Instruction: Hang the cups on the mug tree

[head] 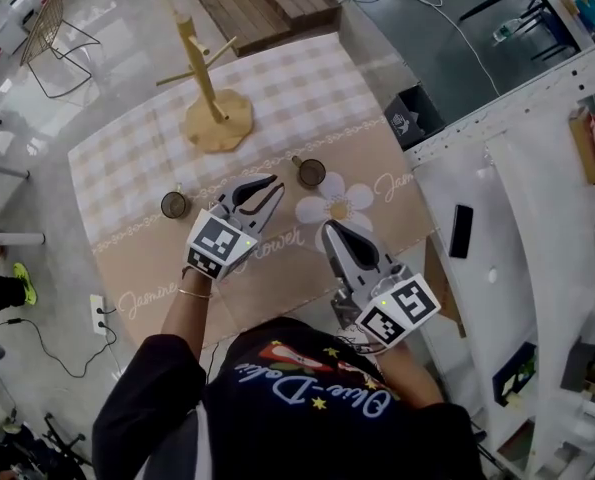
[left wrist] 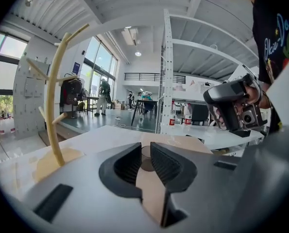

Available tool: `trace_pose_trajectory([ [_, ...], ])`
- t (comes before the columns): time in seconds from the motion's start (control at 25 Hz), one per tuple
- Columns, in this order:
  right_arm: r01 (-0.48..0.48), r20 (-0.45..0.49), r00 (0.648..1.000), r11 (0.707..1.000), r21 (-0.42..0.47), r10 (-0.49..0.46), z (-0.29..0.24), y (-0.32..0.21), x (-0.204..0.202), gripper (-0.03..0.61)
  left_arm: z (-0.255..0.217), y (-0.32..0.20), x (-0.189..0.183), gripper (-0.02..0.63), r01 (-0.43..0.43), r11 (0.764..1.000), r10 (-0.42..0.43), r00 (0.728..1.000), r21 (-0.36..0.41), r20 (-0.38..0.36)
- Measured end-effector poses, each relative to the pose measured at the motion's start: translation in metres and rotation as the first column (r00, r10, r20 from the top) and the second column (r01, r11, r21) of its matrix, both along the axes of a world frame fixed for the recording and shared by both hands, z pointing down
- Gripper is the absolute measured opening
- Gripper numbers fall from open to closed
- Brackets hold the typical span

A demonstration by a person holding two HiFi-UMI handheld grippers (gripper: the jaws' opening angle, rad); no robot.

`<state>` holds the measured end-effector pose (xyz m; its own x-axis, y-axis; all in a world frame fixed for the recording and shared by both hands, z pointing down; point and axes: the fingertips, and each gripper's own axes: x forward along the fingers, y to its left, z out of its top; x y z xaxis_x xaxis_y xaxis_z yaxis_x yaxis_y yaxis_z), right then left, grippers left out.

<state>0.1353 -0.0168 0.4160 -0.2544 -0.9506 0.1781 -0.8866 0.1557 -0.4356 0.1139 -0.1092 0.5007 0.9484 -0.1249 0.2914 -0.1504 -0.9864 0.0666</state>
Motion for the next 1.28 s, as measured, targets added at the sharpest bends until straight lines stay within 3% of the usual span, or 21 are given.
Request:
trace_pose_trajectory([
  [0.36, -0.045, 0.021, 0.999, 0.999, -0.021, 0.046, 0.007, 0.004, 0.019, 0.011, 0.036, -0.021, 0.03, 0.051, -0.055, 0.995, 0.046, 0.993, 0.081, 0.108],
  [0.76, -0.073, 0.06, 0.995, 0.997, -0.036, 0.075, 0.015, 0.006, 0.028, 0.011, 0.074, -0.025, 0.045, 0.077, -0.182, 0.978, 0.154, 0.959, 0.101, 0.238],
  [1.12, -0.092, 0.066, 0.993, 0.995, -0.04, 0.094, 0.017, 0.007, 0.034, 0.011, 0.08, -0.029, 0.053, 0.08, -0.263, 0.954, 0.214, 0.934, 0.143, 0.287],
  [1.28, -0.094, 0.076, 0.992, 0.995, -0.039, 0.097, 0.017, 0.007, 0.036, 0.011, 0.084, -0.032, 0.056, 0.086, -0.321, 0.93, 0.253, 0.912, 0.177, 0.324],
])
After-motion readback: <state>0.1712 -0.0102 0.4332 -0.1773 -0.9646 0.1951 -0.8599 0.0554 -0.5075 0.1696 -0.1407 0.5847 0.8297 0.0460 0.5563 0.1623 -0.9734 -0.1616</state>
